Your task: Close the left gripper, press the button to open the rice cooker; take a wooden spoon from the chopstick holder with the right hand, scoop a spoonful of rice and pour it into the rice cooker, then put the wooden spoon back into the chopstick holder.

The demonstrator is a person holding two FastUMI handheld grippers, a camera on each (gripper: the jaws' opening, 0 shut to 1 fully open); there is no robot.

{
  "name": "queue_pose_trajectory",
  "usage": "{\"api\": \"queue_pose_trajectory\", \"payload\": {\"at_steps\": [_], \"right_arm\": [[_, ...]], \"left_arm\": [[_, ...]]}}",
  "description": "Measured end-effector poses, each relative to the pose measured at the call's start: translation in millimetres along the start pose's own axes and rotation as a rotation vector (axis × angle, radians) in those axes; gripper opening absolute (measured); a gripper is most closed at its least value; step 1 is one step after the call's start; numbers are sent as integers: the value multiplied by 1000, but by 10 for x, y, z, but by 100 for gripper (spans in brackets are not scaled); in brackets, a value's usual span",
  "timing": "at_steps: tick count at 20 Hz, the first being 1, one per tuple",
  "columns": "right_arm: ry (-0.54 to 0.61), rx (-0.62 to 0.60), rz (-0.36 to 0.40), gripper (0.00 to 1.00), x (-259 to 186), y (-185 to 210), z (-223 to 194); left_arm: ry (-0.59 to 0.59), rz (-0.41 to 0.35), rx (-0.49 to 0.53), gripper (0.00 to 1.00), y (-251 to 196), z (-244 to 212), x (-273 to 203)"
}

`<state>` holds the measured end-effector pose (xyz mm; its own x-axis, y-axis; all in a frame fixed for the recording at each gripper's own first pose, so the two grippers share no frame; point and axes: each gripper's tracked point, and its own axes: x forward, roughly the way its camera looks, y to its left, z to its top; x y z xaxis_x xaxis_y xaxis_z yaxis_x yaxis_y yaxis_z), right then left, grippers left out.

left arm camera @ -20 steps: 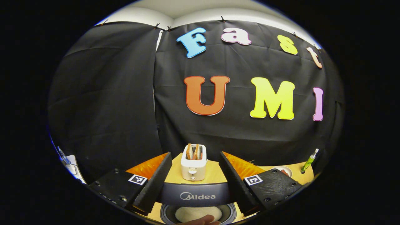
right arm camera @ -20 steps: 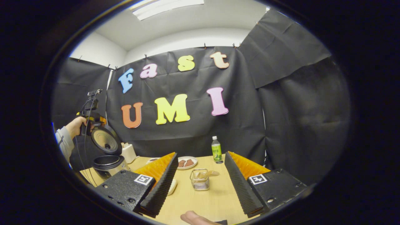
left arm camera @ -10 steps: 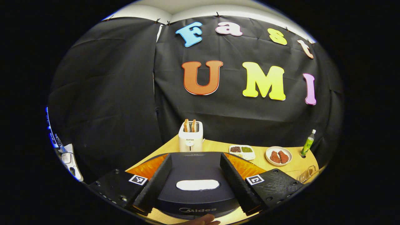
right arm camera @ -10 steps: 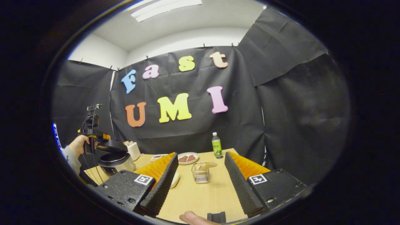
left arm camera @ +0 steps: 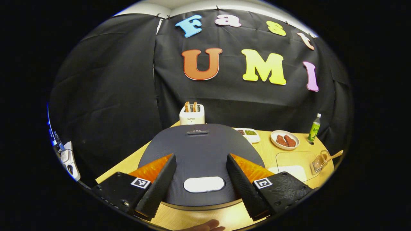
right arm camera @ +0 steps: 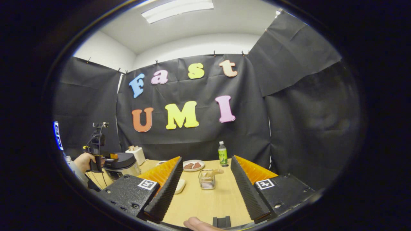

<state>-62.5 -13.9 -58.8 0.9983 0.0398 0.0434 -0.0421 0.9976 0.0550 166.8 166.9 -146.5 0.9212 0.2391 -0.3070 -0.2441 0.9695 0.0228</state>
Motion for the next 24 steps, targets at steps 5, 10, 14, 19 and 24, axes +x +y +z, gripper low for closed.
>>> {"api": "queue_pose_trajectory", "payload": {"at_steps": [5, 10, 14, 19, 24], "right_arm": [[11, -1, 13, 96, -10, 106, -32], [23, -10, 36, 96, -9, 261, -66], [30, -31, 60, 96, -43, 392, -66], [13, -47, 42, 96, -110, 372, -25], [15, -26, 39, 96, -38, 386, -49]], "left_arm": [[-52, 14, -18, 100, -37, -66, -218], [-129, 24, -25, 100, -24, -75, -213], [-154, 42, -30, 100, -33, -162, -180], [-279, 40, -6, 100, -37, -86, -231], [-237, 17, 4, 97, -130, -77, -519]]}}
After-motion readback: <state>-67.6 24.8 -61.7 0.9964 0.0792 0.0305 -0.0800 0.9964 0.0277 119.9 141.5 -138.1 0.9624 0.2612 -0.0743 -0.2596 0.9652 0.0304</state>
